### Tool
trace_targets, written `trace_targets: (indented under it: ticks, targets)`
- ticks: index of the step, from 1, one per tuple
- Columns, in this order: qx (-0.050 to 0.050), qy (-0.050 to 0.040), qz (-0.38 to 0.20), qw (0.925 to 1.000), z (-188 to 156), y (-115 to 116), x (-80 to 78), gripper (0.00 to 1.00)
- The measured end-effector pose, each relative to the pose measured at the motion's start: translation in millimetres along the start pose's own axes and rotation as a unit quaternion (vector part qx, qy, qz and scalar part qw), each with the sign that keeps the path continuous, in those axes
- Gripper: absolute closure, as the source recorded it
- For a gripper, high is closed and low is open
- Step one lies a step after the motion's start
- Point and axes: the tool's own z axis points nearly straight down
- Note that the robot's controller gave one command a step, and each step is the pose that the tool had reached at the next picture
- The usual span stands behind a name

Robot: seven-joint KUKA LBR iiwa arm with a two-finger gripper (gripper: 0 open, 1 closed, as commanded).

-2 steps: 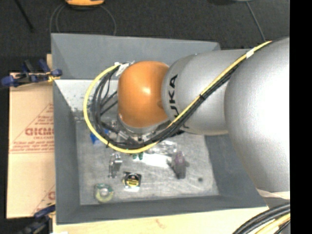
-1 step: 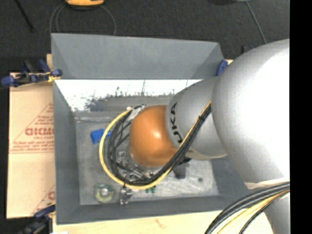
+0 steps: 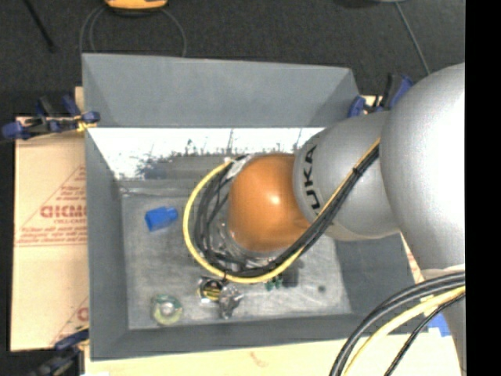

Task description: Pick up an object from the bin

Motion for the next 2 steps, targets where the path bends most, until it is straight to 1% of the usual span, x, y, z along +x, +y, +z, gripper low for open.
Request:
trace_targets:
  ticks: [1,2]
  targets:
    - [-0.001,-0.0009,0.001,1.0000,-0.8,2.0,-1.0,1.00]
    - [0.001,-0.0027,-0.094,0.9956,-169.2,-46.9,-0.7,1.00]
